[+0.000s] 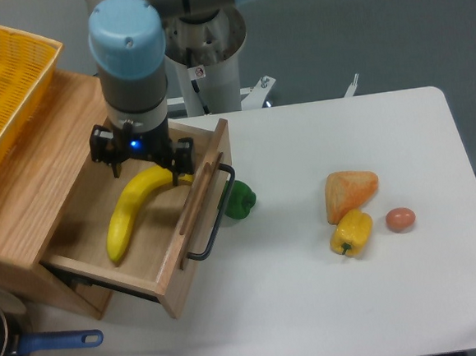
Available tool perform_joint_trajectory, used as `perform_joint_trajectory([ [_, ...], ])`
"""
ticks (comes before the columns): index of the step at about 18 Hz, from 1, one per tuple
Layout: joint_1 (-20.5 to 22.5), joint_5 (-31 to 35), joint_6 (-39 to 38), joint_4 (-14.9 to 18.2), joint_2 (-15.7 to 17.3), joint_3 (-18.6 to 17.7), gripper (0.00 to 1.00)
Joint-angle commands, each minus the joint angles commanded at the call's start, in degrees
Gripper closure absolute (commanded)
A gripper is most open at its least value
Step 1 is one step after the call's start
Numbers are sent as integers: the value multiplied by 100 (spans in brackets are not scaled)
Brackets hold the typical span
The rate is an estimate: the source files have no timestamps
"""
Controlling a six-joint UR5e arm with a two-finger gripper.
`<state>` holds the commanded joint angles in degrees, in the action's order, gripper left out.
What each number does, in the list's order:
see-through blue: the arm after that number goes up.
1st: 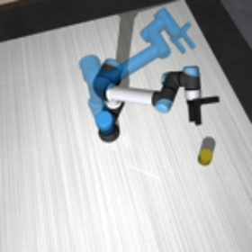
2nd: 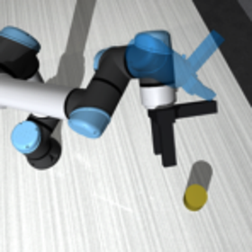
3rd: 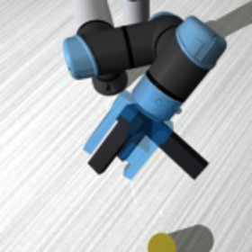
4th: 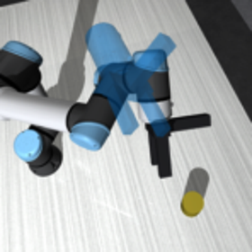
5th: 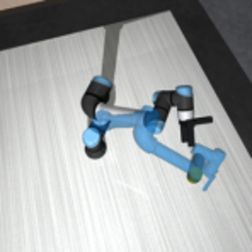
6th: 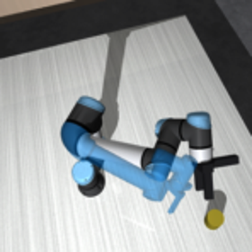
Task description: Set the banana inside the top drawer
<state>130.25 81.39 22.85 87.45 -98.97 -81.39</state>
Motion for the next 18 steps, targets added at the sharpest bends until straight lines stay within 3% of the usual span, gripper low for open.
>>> perform_joint_trajectory([
  [6, 431, 9, 1036, 26, 298, -44, 1],
  [8, 606, 105, 1466, 175, 413, -79, 0],
  [13, 1089, 483, 2599, 273, 694, -333, 0],
  [18, 1512, 755, 3568, 263, 712, -466, 0],
])
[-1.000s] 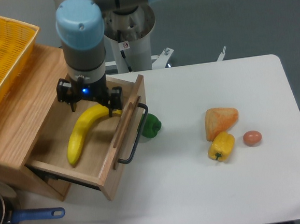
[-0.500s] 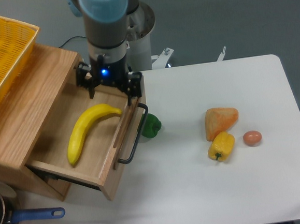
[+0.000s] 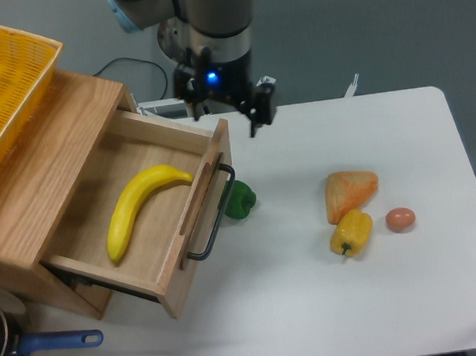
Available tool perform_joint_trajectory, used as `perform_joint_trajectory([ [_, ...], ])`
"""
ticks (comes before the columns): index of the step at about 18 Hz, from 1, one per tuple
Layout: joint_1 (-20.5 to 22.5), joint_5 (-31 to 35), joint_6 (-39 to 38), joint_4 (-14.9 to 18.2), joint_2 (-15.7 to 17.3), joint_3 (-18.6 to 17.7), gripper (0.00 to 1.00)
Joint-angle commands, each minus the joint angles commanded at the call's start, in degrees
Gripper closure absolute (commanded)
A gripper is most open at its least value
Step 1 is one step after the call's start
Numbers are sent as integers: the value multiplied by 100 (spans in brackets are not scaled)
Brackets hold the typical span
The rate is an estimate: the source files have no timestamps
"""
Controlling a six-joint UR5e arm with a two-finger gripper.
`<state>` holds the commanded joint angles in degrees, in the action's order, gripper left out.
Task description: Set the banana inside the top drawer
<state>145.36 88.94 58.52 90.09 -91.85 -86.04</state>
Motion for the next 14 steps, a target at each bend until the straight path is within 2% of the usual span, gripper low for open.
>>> perform_joint_trajectory([
  [2, 123, 89, 246, -17, -9, -26, 0],
  [7, 607, 221, 1476, -44, -9, -53, 0],
  [9, 756, 221, 1626, -79, -26, -53, 0],
  [14, 792, 519, 1671, -114, -149, -62, 0],
])
